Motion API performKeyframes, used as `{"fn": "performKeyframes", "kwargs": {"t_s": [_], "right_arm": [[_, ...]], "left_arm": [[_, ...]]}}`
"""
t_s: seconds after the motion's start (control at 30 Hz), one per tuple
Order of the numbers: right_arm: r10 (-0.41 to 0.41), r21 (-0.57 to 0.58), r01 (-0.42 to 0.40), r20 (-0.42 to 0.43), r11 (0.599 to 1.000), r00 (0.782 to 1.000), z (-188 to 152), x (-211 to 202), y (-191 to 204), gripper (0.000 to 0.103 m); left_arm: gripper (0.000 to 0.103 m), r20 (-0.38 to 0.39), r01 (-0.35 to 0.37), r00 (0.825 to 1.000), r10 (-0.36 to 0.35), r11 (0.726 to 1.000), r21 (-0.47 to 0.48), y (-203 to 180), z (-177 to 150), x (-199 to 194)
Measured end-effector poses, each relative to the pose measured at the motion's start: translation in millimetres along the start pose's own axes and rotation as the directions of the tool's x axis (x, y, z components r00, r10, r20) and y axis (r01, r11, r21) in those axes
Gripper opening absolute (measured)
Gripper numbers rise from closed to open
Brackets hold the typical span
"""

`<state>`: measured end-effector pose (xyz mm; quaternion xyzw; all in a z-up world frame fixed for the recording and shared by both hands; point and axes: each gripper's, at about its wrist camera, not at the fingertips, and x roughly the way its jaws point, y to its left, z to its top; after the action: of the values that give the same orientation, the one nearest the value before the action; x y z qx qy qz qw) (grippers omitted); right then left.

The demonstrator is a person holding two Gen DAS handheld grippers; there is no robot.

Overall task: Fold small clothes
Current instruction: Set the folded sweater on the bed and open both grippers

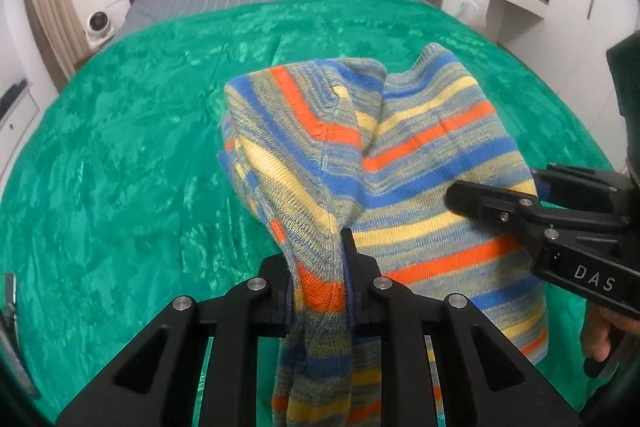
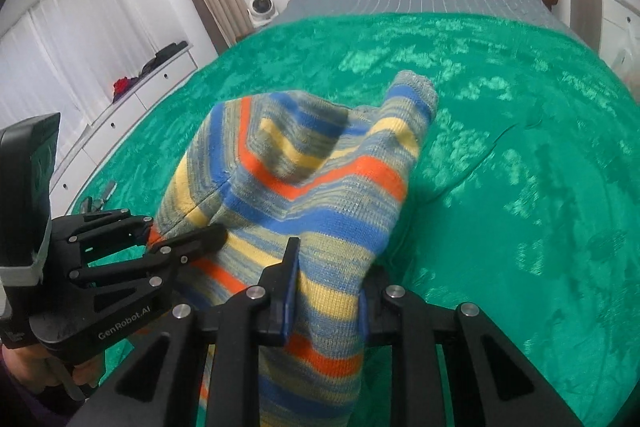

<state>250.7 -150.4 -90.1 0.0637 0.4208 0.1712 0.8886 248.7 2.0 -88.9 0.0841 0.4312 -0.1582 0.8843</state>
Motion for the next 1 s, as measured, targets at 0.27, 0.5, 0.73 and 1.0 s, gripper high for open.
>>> {"fn": "performKeyframes", "kwargs": {"t_s": [0.27, 0.5, 0.73, 1.0], "right_arm": [[-0.024, 0.06, 0.022, 0.032, 0.998, 0.999, 4, -27, -28, 0.023], [-0.212, 0.093, 0.214, -0.034, 0.972, 0.977, -19, -29, -75, 0.06], [-0.359, 0.08, 0.361, -0.044, 0.929, 0.932, -77, -76, -106, 0.099], [-0.405, 0.127, 0.408, -0.046, 0.904, 0.913, -139, -133, -112, 0.1]], "left_arm": [[0.019, 0.021, 0.042, 0.999, -0.042, 0.999, 0.0, -29, 15, 6], [0.058, 0.005, -0.056, 0.998, 0.056, 0.994, 0.089, -67, -10, 37], [0.099, 0.183, -0.213, 0.967, 0.18, 0.959, 0.184, -67, -65, -18], [0.103, 0.219, -0.386, 0.906, 0.362, 0.919, 0.079, -58, -110, -73]]}}
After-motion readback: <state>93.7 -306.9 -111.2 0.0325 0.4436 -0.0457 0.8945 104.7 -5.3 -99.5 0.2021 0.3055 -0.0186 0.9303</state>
